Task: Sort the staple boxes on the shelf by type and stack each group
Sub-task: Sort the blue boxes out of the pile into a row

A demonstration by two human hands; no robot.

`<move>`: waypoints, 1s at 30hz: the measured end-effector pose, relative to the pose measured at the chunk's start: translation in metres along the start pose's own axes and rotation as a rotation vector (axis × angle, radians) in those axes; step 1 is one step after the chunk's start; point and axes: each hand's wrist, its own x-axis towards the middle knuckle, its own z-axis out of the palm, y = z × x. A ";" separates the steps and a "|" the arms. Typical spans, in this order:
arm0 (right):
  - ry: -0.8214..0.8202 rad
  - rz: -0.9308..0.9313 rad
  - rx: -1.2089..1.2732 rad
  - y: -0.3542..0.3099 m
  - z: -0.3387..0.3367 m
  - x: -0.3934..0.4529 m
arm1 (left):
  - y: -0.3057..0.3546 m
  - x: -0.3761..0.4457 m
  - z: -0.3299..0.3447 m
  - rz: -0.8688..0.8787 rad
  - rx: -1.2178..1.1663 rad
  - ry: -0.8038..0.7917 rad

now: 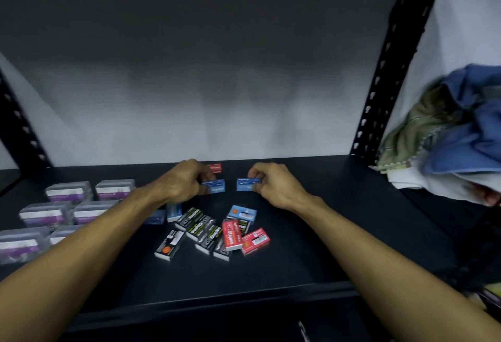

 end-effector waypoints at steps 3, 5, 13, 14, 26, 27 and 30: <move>0.052 0.020 -0.013 0.015 -0.026 -0.007 | 0.022 0.011 0.002 0.021 -0.030 -0.018; 0.074 0.055 -0.034 0.030 -0.045 -0.013 | 0.041 0.019 0.006 0.051 -0.065 -0.026; 0.145 0.194 -0.186 0.100 -0.109 -0.050 | 0.128 0.065 0.049 0.133 -0.119 -0.076; 0.147 0.217 -0.195 0.109 -0.114 -0.055 | 0.139 0.070 0.055 0.138 -0.124 -0.081; 0.129 0.242 -0.248 0.163 -0.125 -0.071 | 0.199 0.096 0.105 0.171 -0.070 -0.101; 0.132 0.239 -0.249 0.164 -0.125 -0.070 | 0.199 0.097 0.106 0.168 -0.070 -0.096; 0.150 0.232 -0.252 0.168 -0.124 -0.069 | 0.200 0.097 0.106 0.162 -0.068 -0.095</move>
